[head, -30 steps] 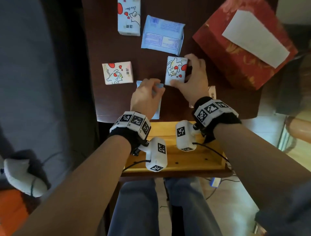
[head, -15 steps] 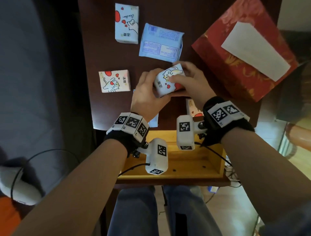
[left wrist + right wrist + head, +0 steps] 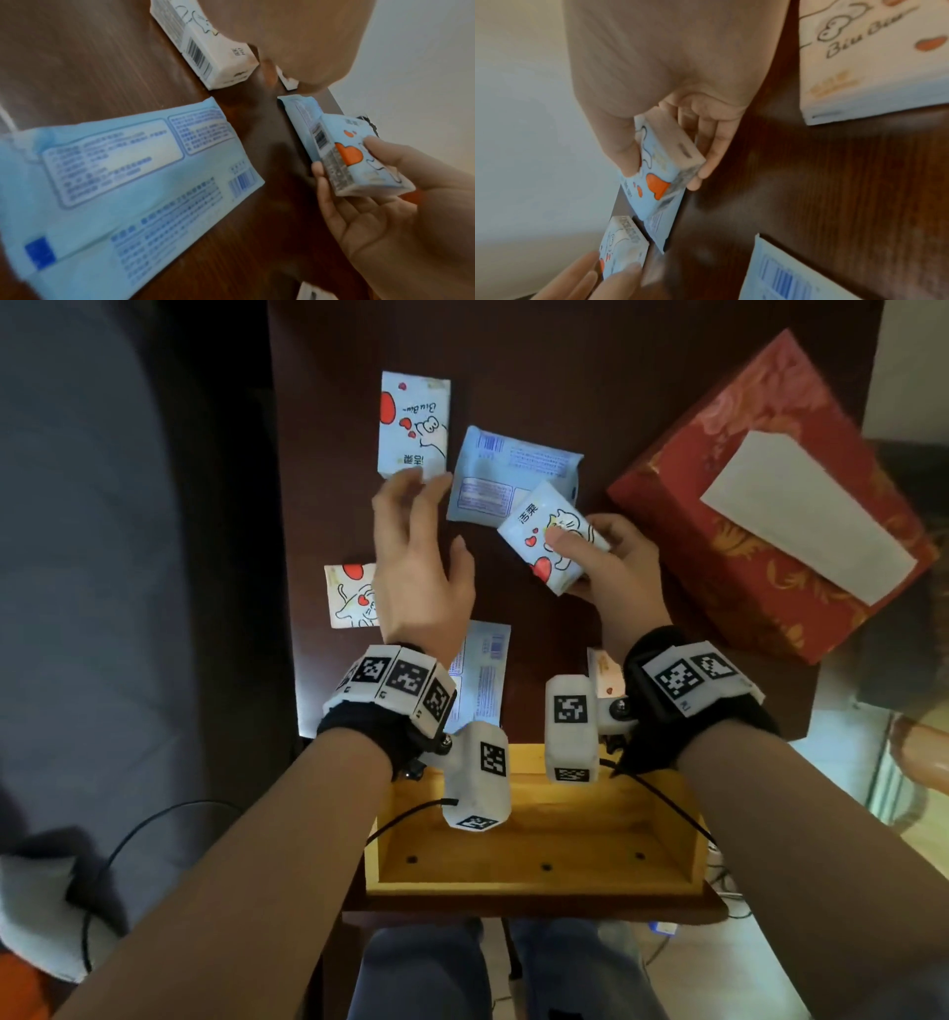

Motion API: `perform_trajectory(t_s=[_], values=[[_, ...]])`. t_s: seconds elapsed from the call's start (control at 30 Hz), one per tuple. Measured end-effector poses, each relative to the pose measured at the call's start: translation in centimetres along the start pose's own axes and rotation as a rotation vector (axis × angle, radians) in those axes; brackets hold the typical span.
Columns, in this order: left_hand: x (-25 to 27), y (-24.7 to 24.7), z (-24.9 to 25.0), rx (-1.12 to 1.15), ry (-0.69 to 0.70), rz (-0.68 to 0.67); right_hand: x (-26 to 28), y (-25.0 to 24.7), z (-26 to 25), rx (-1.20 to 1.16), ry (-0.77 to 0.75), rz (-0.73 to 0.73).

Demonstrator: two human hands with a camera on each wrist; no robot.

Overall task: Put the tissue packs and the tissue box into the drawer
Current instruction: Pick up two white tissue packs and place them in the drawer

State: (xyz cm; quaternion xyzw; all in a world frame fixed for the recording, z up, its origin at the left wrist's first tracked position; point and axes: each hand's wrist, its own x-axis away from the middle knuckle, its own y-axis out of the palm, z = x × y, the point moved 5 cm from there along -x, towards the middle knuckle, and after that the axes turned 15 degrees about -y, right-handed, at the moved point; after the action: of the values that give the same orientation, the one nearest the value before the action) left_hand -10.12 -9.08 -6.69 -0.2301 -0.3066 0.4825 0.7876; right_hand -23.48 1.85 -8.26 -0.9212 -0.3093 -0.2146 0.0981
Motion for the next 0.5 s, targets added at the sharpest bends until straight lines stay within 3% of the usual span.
perform_trajectory(t_s=[0.13, 0.33, 0.5], values=[[-1.6, -0.3, -0.2, -0.115, -0.005, 0.147, -0.4, 0.5, 0.6, -0.010, 0.034, 0.018], [-3.2, 1.2, -1.0, -0.091, -0.087, 0.107, -0.6, 0.4, 1.8, -0.027, 0.061, 0.046], [-4.0, 0.8, -0.4, -0.015, -0.122, 0.210, -0.8, 0.1, 1.8, -0.057, 0.078, 0.025]])
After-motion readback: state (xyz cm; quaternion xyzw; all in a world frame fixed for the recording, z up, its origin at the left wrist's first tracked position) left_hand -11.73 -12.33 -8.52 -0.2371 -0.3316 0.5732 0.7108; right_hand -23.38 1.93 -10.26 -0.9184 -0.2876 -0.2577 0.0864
